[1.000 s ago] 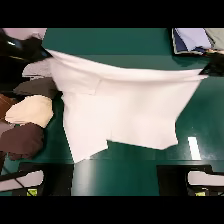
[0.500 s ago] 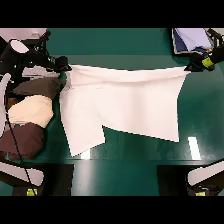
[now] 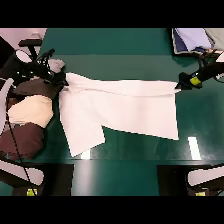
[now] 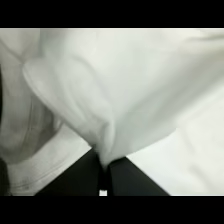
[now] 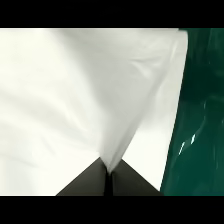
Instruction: Fold the shirts.
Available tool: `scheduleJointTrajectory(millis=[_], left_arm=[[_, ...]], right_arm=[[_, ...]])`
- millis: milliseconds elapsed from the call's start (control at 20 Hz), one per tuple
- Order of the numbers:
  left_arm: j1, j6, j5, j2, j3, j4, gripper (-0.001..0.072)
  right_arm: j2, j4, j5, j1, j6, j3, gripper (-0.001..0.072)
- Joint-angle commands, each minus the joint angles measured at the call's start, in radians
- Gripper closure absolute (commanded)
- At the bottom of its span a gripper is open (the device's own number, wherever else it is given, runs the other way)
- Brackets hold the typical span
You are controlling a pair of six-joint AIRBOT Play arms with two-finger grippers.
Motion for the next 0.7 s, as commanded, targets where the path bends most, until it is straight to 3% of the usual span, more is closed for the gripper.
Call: scheduleJointTrajectory(millis=[0,50,100,300,400,650], left_arm=[[0.002,-0.023,-0.033,0.001,-0.050,0.015,0.0333],[0.003,-0.050,-0.040,0.004,-0.048,0.015,0.0152],[0.003,-0.067,-0.068,0.004,-0.034,0.022,0.0167],[0.005,-0.105,-0.159,0.129,-0.058,0.164,0.0167],[0.005,-0.134,-0.133,0.270,-0.195,0.247,0.0167],[0.005,-0.157,-0.096,0.589,-0.671,0.190,0.0166]], right_arm=[[0.009,0.030,-0.005,0.005,-0.003,-0.070,0.0542],[0.013,0.055,-0.005,-0.001,-0.003,-0.068,0.0351],[0.026,0.079,-0.004,-0.013,-0.010,-0.068,0.0332],[0.173,0.098,0.047,-0.062,-0.053,-0.129,0.0332],[0.294,0.100,0.047,-0.096,-0.053,-0.236,0.0332],[0.511,0.108,0.011,-0.152,-0.056,-0.470,0.0332]])
